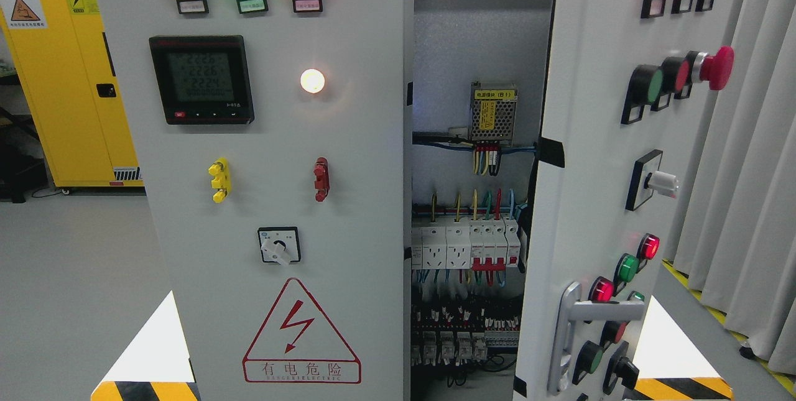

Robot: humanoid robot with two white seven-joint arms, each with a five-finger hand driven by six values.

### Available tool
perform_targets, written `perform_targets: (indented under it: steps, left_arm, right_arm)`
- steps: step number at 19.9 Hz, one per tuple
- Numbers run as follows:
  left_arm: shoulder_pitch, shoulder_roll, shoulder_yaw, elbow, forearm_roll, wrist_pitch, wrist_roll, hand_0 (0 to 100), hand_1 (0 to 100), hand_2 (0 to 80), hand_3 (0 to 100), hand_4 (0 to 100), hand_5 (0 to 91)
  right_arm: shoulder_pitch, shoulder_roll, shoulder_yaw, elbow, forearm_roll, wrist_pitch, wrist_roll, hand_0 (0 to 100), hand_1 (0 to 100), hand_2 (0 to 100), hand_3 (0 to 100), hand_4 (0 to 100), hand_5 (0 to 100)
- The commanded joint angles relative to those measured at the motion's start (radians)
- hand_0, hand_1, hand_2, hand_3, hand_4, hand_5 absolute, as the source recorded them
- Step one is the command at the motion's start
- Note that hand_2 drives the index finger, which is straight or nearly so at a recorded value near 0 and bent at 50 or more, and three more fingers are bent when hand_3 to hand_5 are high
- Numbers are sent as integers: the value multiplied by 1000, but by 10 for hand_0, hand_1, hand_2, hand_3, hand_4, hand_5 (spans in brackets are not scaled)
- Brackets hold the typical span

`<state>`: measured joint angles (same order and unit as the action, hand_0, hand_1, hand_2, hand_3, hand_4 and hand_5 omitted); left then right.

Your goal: Open door with both hands

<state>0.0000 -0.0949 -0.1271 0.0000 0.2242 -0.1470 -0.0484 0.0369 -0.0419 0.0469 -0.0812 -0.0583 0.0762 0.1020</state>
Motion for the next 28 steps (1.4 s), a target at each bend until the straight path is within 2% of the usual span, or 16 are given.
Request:
perform_targets:
  steps: [1, 7, 9, 12, 16, 18, 23, 28]
  left_arm:
    - [-21, 6, 0, 17, 3, -5, -1, 0, 0, 0, 0, 0, 0]
    - [-20, 10, 6, -7, 11, -6, -2, 0, 0, 0, 0, 0, 0]
    - [-3, 59, 9, -124, 15, -6, -27, 0, 0, 0, 0, 0, 0]
    - [58, 132, 38, -340, 15, -6, -128, 0, 0, 0, 0, 0, 0]
    - [123, 187, 119, -572, 17, -6, -361, 0, 0, 0, 0, 0, 0]
    - [164, 207, 152, -708, 15, -6, -415, 0, 0, 0, 0, 0, 0]
    - [261, 325, 153, -1053, 20, -6, -415, 0, 0, 0, 0, 0, 0]
    - [288, 435, 178, -1268, 127, -6, -415, 0, 0, 0, 0, 0, 0]
  right_arm:
    - [0, 0, -1, 0, 0, 1, 1, 214, 73, 0, 0, 0, 0]
    - [0, -1, 1, 0, 0, 1, 1, 214, 72, 0, 0, 0, 0]
    - [0, 0, 1, 0, 0, -1, 1, 214, 72, 0, 0, 0, 0]
    - [0, -1, 1, 0, 0, -1, 1, 214, 71, 0, 0, 0, 0]
    - [0, -1, 1, 0, 0, 1, 1, 214, 67, 0, 0, 0, 0]
    - [0, -1, 1, 0, 0, 1, 1, 214, 66, 0, 0, 0, 0]
    - [0, 0, 1, 0, 0, 1, 1, 214, 66, 0, 0, 0, 0]
    - [1, 0, 1, 0, 0, 1, 1, 214, 65, 0, 0, 0, 0]
